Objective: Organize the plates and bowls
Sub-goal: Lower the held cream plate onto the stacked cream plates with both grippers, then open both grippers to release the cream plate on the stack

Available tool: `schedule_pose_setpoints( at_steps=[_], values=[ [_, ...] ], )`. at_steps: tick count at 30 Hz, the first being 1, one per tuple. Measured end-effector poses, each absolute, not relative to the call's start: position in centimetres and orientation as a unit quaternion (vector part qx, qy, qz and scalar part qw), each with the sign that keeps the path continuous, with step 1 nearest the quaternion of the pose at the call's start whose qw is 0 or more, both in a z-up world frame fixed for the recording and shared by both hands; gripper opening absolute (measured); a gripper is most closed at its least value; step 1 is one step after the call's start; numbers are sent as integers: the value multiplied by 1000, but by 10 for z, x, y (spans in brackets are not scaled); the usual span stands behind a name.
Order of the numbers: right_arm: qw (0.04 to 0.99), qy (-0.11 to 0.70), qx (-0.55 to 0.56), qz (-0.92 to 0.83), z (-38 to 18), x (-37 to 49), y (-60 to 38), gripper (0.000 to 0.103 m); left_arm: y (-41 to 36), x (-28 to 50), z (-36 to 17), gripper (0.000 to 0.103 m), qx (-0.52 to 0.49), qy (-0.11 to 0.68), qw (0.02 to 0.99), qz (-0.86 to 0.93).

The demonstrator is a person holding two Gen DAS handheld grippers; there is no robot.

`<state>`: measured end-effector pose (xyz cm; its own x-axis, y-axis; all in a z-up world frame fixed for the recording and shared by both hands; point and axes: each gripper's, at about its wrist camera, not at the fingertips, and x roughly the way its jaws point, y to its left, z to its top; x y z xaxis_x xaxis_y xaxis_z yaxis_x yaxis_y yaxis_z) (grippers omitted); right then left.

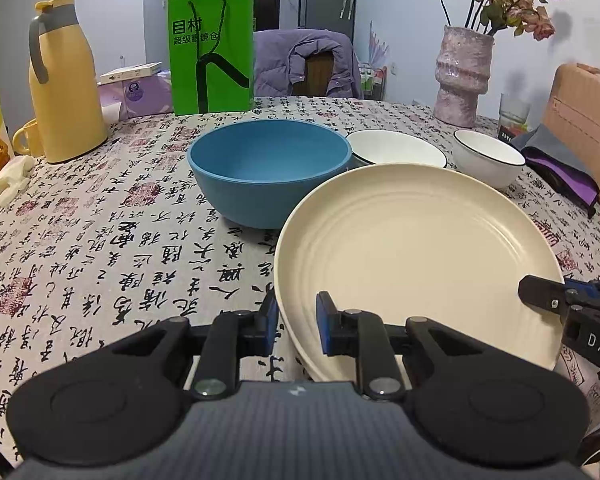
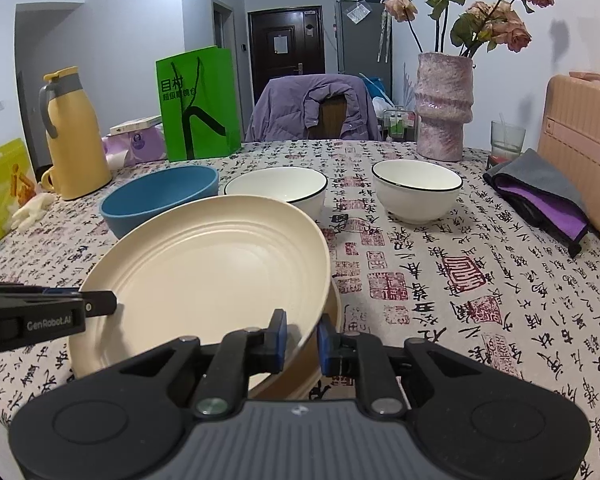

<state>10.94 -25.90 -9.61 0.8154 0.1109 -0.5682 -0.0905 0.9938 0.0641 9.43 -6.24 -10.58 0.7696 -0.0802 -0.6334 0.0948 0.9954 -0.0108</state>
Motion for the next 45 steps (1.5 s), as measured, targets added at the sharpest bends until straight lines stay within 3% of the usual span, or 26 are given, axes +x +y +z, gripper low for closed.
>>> schedule_pose_setpoints(
  at_steps=[30, 39, 42, 44, 45],
  values=[
    [948, 315, -25, 33, -94, 108, -250, 27, -65, 89, -102, 19, 25, 339, 939, -51],
    [949, 312, 5, 42, -91, 108, -262, 41, -57, 93, -102, 20, 11, 341, 939, -41],
    [952, 302, 20, 41, -88, 107, -270, 36, -56, 94, -102, 20, 6, 342, 939, -45],
    [952, 303, 27, 41, -89, 109, -273, 13, -56, 96, -103, 20, 2, 345, 937, -48],
    [951, 306, 32, 42, -90, 110, -275, 12, -56, 96, -104, 20, 0, 346, 937, -50]
  ],
)
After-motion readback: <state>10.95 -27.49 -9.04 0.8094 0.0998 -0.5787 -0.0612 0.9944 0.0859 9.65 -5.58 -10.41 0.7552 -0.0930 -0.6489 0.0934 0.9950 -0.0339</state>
